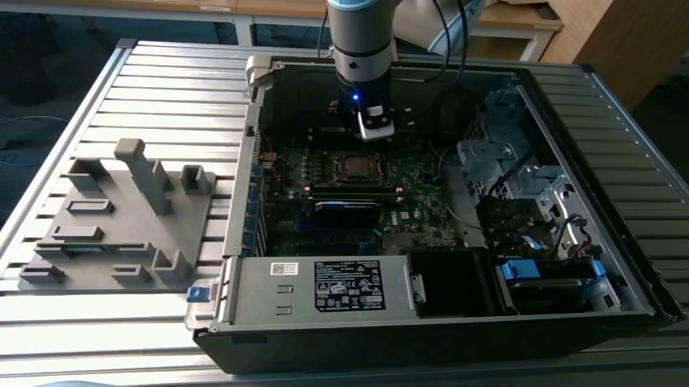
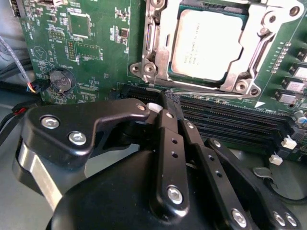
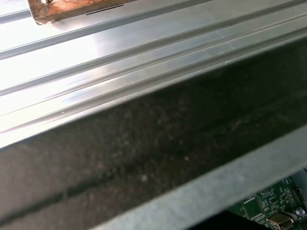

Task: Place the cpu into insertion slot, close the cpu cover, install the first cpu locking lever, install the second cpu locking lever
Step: 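Install the first cpu locking lever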

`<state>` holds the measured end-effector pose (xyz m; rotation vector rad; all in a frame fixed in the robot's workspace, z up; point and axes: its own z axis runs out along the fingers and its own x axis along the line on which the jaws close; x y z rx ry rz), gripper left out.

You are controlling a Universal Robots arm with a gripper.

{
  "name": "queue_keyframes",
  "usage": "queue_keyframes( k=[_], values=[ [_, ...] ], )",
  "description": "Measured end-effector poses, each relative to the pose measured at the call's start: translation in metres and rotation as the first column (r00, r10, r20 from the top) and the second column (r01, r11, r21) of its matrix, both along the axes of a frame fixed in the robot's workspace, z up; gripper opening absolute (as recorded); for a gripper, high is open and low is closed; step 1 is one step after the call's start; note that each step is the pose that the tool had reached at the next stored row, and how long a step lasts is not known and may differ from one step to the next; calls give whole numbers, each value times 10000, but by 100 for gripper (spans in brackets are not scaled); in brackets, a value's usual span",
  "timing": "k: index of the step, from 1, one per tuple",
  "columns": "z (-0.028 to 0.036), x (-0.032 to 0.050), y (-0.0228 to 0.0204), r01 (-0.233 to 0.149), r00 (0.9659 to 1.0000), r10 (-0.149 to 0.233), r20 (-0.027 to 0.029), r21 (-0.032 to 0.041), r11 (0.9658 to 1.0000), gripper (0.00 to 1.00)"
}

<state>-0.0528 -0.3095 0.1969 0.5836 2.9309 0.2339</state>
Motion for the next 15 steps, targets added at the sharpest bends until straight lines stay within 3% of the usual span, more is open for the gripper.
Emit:
queue_keyframes(
  k=[15],
  values=[
    [-12,0,-6,1,10000,-1,2,-67,10000,10]
  ],
)
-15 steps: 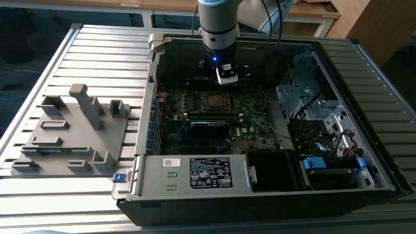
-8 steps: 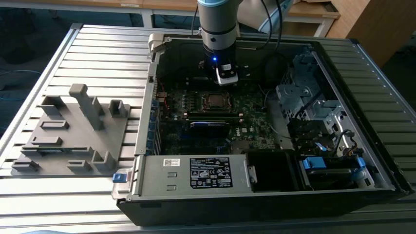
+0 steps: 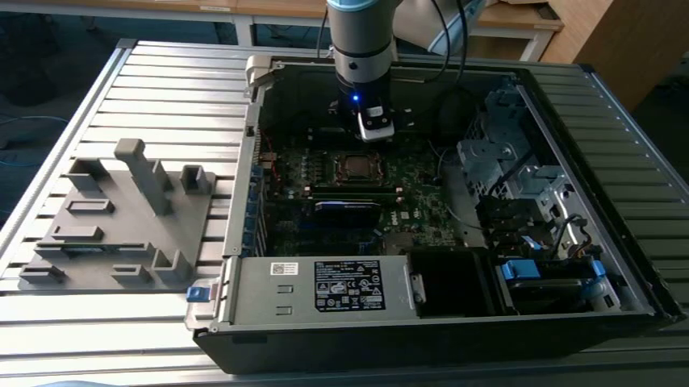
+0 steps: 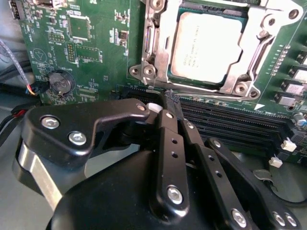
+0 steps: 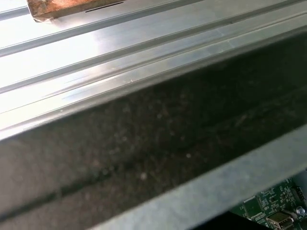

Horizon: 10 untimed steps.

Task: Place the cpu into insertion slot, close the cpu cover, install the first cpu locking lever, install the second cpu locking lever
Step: 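Install the first cpu locking lever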

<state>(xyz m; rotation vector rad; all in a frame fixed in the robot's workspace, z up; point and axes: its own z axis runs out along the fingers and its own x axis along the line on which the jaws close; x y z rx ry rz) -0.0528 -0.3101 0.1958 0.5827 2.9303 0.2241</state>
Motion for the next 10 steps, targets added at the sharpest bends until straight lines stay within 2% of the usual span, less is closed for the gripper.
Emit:
queue_keyframes(
  k=[6,10],
  values=[
    [-4,0,-4,-1,10000,1,-1,-70,10000,10],
    [-5,0,-3,-2,10000,2,1,-69,10000,10]
  ],
)
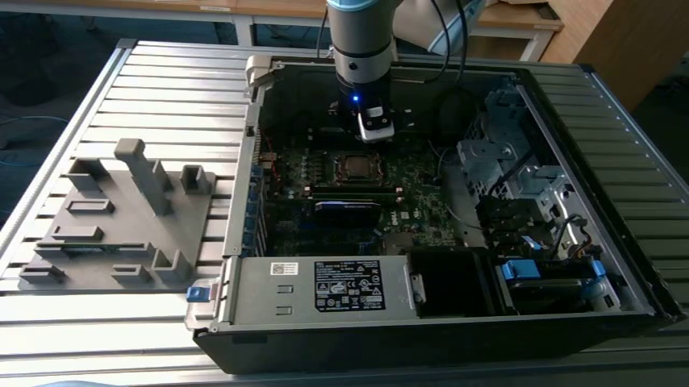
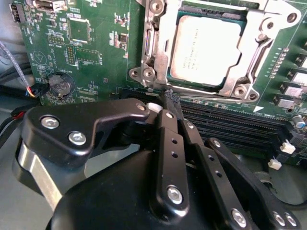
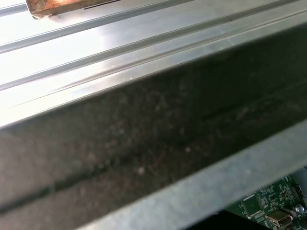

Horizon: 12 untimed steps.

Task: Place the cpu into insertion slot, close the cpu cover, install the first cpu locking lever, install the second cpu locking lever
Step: 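Install the first cpu locking lever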

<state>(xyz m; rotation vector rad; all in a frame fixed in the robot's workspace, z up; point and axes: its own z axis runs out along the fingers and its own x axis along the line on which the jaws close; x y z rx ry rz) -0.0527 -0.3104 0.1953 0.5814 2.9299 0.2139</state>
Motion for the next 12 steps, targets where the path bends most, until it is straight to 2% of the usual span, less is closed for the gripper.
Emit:
queue_keyframes(
  k=[8,12],
  values=[
    [19,0,4,1,10000,-1,1,1,10000,10],
    [19,0,36,1,10000,-1,0,14,10000,10]
  ],
)
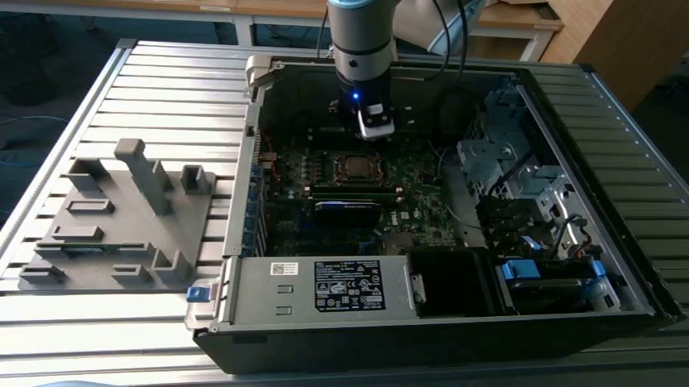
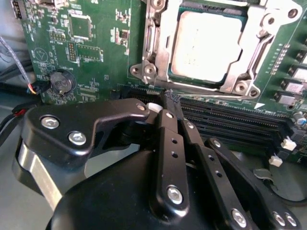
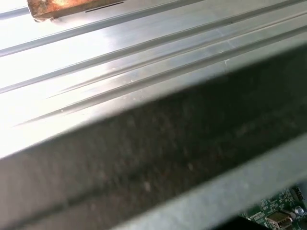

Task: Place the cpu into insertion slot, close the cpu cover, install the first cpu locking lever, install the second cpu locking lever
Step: 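Install the first cpu locking lever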

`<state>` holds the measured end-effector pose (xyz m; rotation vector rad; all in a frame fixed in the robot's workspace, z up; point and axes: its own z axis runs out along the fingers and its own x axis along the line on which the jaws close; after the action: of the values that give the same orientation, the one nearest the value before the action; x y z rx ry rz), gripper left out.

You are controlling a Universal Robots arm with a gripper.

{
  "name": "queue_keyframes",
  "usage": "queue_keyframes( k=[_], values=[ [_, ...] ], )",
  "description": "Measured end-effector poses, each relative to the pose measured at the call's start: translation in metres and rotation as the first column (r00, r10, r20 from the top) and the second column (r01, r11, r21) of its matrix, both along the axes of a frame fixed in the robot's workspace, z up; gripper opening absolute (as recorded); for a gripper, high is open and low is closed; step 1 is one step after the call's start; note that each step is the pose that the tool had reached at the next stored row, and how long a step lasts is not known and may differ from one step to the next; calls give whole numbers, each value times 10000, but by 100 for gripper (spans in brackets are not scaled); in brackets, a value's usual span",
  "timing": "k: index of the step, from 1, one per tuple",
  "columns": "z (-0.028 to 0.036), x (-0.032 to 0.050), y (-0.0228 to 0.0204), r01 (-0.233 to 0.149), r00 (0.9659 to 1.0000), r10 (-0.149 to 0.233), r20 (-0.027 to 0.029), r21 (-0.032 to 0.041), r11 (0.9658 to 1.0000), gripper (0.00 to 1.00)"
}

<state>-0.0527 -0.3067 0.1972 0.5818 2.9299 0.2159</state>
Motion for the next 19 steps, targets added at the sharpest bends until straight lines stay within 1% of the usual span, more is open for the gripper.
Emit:
queue_keyframes(
  k=[2,6,9,11,19],
  values=[
    [0,0,12,0,10000,0,-1,3,10000,10],
    [-3,-1,15,-1,10000,1,8,26,10000,10],
    [-22,-15,15,-1,10000,1,70,28,10000,10],
    [-26,-19,15,-1,10000,0,90,24,10000,10],
    [-32,-20,14,-4,10000,4,95,24,10000,10]
  ],
)
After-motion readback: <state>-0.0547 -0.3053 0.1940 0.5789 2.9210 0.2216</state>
